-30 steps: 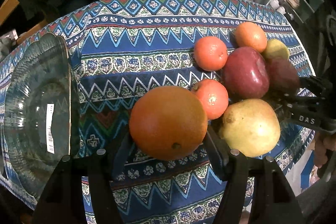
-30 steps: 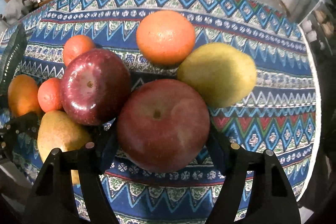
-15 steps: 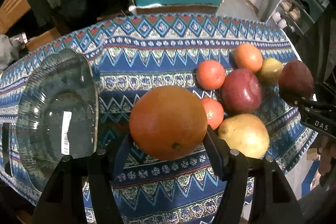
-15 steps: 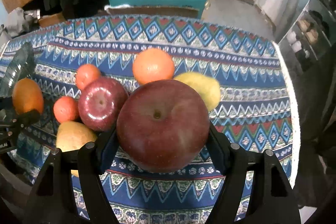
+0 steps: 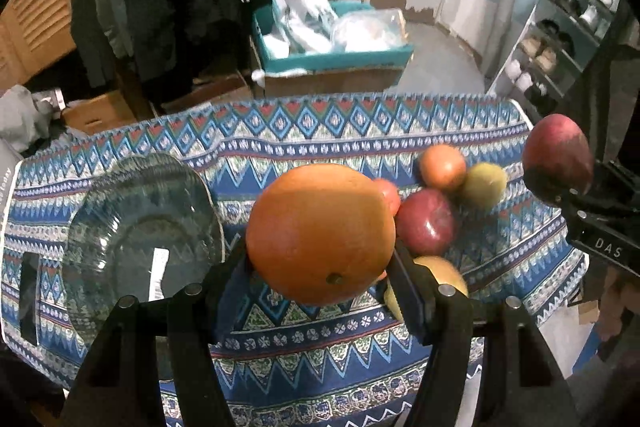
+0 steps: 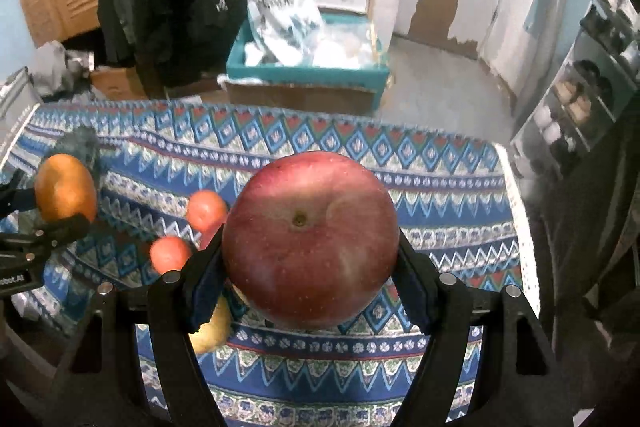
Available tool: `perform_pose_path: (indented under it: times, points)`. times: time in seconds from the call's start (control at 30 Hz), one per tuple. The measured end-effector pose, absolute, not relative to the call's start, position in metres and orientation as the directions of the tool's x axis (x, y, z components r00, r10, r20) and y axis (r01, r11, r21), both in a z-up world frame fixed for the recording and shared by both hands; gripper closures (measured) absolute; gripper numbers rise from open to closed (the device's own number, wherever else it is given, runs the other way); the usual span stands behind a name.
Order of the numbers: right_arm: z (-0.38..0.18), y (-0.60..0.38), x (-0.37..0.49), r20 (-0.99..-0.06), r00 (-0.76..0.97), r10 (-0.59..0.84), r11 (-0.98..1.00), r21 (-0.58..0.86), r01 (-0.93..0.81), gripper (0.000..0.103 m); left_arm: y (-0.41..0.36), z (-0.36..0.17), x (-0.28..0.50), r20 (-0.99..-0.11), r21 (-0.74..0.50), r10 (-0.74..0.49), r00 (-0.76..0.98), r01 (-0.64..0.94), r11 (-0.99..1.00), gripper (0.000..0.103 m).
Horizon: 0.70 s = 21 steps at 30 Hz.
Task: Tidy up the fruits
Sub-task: 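Lift and carry the orange with left tool while right tool carries the apple to the glass plate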
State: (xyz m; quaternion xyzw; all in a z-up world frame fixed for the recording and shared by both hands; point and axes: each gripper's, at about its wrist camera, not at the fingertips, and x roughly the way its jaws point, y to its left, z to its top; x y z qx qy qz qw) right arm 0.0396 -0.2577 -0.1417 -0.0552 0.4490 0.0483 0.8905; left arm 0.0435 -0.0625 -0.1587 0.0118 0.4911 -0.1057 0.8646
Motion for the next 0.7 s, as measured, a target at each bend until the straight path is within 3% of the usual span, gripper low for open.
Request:
perform_pose_path:
  times: [0.7]
  points:
    - [-0.077,-0.234,0.034,-0.697,0.71,0.1,0.985,-0.032,-0.171,0.029,-0.03,-0.109,0.038,-0.783,-0.076,-0.138,0.607,0.128,0.989,0.035]
